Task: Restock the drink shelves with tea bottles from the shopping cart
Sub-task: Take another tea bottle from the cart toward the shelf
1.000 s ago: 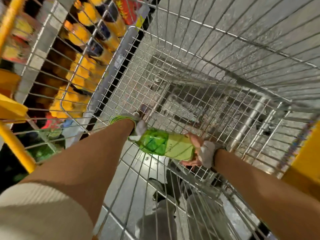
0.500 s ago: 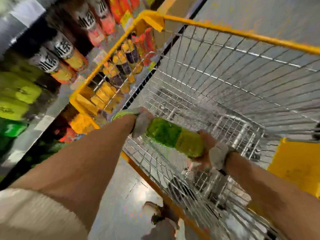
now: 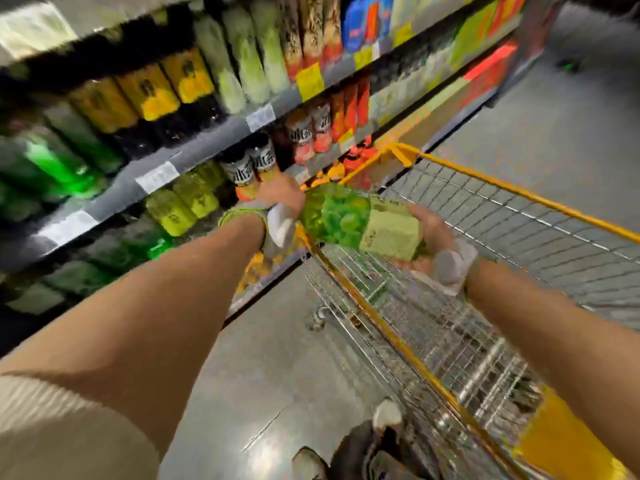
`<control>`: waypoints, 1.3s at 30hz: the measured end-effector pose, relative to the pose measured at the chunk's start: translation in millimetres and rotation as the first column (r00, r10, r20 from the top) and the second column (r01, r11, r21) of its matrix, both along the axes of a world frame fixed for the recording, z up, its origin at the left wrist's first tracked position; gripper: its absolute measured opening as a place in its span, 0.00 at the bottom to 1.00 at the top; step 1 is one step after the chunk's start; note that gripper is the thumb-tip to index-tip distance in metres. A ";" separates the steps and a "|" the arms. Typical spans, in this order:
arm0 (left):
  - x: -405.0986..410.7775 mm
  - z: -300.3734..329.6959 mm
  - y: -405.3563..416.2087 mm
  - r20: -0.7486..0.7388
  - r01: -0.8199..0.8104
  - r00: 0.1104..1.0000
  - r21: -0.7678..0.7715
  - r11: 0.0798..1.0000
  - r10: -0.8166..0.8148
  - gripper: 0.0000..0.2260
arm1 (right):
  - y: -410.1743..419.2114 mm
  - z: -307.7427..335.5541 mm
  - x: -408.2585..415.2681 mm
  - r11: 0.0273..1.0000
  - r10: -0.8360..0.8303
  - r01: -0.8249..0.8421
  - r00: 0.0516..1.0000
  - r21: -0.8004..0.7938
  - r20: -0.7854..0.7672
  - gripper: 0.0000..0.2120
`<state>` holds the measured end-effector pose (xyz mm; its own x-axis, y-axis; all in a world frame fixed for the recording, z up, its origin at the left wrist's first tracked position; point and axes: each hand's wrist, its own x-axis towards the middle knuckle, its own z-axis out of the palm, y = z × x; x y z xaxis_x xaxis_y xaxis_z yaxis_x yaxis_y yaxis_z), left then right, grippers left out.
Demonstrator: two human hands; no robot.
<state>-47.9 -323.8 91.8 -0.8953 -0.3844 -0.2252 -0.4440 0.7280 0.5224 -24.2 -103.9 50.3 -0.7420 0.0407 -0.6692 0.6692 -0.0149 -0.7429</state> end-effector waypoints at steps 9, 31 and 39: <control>65.0 -23.9 -136.6 -0.049 -0.283 0.950 0.285 0.916 0.309 0.07 | -116.0 -22.3 8.3 0.973 0.170 -0.155 0.982 -0.173 0.079 0.11; 165.6 -268.5 -266.3 0.247 -0.748 0.506 0.602 0.278 0.827 0.02 | -266.2 -271.2 38.2 0.717 0.695 -0.639 0.633 -0.277 0.340 0.14; 160.1 -374.4 -329.6 0.172 -0.763 0.527 0.528 0.373 0.832 0.07 | -331.0 -396.7 33.5 0.572 0.816 -0.760 0.492 -0.309 0.302 0.38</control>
<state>112.2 -653.4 -282.6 -0.2628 -0.7965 -0.5446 -0.5933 -0.3117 0.7422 9.3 -434.9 -346.4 -0.1120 -0.5306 -0.8402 0.6565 0.5952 -0.4634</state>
